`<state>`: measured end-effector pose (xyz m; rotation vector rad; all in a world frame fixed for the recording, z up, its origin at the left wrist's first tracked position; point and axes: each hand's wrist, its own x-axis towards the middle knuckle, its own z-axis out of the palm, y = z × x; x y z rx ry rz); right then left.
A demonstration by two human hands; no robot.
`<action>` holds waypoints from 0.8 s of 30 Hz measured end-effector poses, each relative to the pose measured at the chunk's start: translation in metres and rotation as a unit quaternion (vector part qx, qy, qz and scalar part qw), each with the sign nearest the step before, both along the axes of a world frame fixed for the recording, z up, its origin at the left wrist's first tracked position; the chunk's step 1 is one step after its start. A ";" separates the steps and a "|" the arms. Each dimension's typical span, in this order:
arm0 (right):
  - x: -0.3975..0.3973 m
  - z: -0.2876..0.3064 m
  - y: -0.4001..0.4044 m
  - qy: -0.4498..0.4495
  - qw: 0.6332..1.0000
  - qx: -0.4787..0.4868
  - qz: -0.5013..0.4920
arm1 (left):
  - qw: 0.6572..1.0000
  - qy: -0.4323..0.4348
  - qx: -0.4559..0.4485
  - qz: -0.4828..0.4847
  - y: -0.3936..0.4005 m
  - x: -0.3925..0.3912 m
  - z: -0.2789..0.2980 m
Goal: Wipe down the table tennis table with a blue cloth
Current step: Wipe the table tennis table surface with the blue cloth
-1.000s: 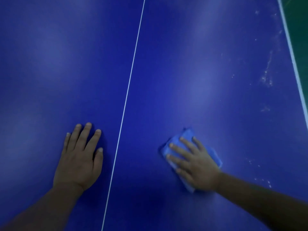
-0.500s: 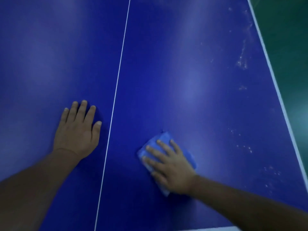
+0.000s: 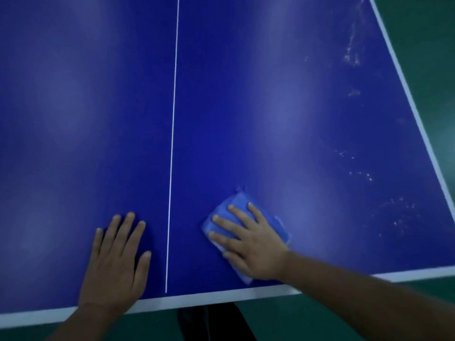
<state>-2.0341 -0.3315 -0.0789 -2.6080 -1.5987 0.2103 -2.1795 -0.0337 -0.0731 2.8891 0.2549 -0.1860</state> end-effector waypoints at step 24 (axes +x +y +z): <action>0.034 0.012 -0.019 -0.011 0.737 0.013 -0.676 | 1.000 -0.015 -0.014 0.006 0.000 0.002 -0.002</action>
